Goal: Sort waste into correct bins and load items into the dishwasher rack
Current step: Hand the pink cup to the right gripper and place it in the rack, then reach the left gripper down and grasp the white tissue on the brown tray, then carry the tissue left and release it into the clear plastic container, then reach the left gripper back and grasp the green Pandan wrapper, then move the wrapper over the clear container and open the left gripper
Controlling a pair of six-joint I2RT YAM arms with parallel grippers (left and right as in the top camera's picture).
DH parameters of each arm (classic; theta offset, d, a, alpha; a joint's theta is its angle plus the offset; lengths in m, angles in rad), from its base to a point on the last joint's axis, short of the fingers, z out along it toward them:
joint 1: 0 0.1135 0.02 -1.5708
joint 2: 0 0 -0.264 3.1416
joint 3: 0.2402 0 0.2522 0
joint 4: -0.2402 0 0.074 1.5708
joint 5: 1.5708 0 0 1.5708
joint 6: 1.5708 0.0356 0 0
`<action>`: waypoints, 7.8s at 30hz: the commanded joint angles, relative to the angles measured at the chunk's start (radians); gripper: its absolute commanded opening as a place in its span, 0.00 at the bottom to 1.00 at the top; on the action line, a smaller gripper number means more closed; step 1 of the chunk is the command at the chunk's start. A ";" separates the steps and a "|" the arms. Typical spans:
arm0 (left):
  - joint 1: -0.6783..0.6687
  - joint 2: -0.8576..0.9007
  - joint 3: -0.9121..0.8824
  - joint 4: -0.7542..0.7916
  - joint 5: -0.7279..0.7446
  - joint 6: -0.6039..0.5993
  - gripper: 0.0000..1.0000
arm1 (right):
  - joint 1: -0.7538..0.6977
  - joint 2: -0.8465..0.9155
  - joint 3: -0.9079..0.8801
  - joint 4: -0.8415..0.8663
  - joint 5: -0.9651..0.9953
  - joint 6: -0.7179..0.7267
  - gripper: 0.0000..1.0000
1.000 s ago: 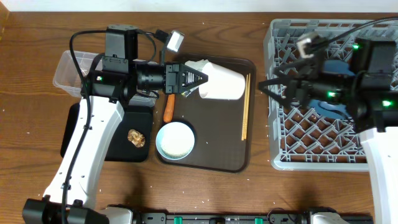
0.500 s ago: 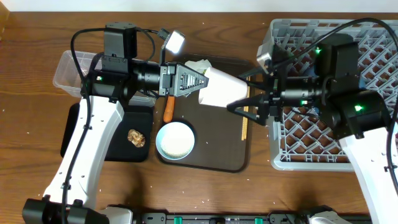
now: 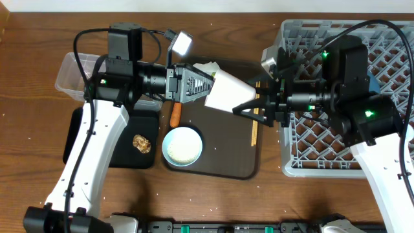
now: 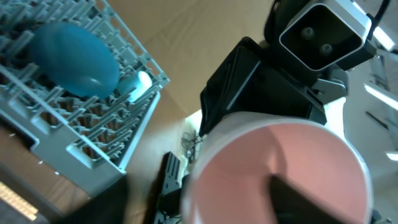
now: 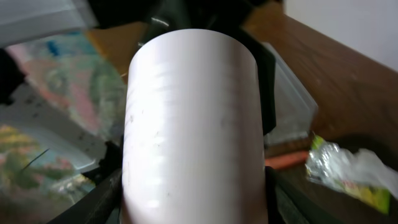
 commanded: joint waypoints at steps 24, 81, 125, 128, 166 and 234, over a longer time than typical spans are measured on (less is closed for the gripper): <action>0.058 0.002 0.002 -0.026 -0.083 0.005 0.98 | -1.191 0.121 0.012 -0.303 0.644 0.518 0.48; -0.023 -0.237 -0.028 -0.507 -1.257 0.061 1.00 | -0.482 0.151 0.250 -0.360 0.665 0.439 0.76; -0.275 0.456 -0.027 0.217 -1.604 0.212 0.06 | -0.355 0.179 0.246 -0.484 0.714 0.511 0.74; -0.280 0.367 -0.027 0.171 -1.605 0.212 0.06 | -0.354 0.179 0.246 -0.484 0.714 0.511 0.74; -0.138 0.245 -0.028 0.021 -1.500 0.115 0.71 | -0.355 0.179 0.245 -0.488 0.703 0.511 0.75; -0.270 0.637 -0.022 0.302 -1.509 0.268 0.61 | -0.354 0.179 0.246 -0.507 0.702 0.507 0.74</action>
